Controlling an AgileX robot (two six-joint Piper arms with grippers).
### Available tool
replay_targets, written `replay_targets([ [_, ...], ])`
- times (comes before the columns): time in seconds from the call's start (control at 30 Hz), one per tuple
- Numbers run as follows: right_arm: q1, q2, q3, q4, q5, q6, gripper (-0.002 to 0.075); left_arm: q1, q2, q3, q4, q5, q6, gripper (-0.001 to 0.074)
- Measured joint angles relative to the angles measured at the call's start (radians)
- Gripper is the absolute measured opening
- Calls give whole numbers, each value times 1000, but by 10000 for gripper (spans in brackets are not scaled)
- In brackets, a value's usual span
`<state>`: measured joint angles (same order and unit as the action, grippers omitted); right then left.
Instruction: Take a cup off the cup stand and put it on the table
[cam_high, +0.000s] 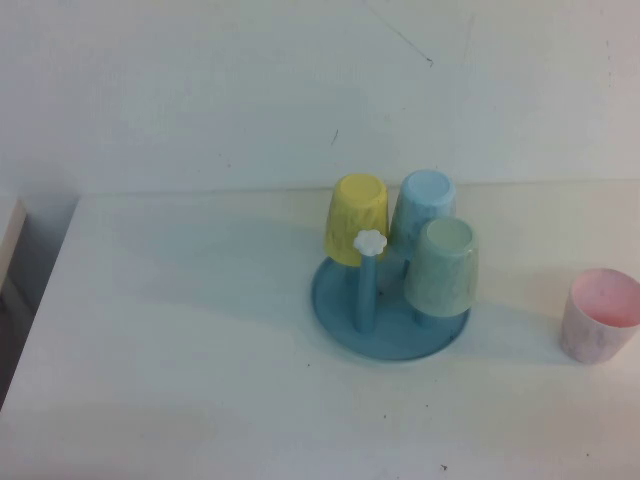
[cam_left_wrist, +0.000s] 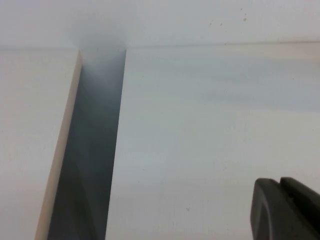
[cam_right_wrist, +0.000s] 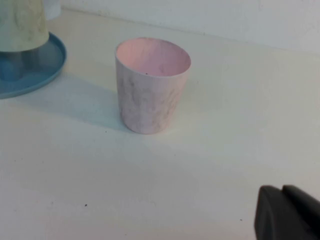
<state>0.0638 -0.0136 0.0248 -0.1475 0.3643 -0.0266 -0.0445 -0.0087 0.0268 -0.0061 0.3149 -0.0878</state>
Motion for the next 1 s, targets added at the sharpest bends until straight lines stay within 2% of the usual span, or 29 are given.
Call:
replay_targets([
  [1.0,0,0,0,-61,2,0,-2,0,0,0,-45,0,2,-3],
])
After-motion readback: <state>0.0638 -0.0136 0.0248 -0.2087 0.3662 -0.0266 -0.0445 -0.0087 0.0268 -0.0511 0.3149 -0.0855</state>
